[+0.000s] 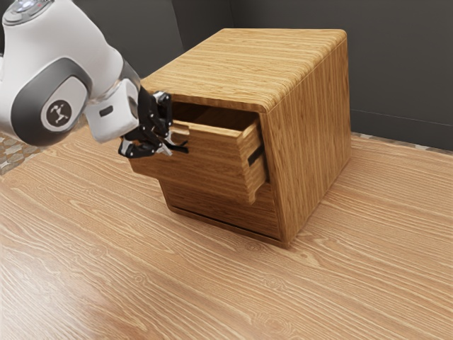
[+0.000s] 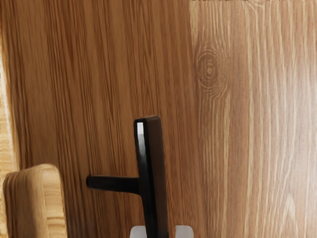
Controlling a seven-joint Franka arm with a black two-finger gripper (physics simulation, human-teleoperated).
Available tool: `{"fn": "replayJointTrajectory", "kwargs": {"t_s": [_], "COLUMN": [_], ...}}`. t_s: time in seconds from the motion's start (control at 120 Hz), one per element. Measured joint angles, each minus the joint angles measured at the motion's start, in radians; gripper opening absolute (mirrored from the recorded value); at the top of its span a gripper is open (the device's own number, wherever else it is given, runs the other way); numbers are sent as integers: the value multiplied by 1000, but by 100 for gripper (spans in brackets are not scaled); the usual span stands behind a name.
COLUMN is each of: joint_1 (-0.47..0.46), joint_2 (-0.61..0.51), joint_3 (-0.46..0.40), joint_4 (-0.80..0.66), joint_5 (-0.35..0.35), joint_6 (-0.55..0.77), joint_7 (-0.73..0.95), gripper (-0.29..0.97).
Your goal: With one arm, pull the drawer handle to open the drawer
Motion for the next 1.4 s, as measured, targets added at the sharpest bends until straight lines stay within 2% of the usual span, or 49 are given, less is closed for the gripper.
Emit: {"fn": "replayJointTrajectory", "kwargs": {"t_s": [0.25,0.375,1.4], "joint_1": [-18,4,-4], "joint_2": [-81,-108,-347], "joint_3": [26,29,7], "joint_4": [-67,-106,-296], "joint_5": [-1,0,4], "joint_6": [-18,-19,-86], "joint_7": [-28,-39,-128], "gripper": [-10,-11,-10]}}
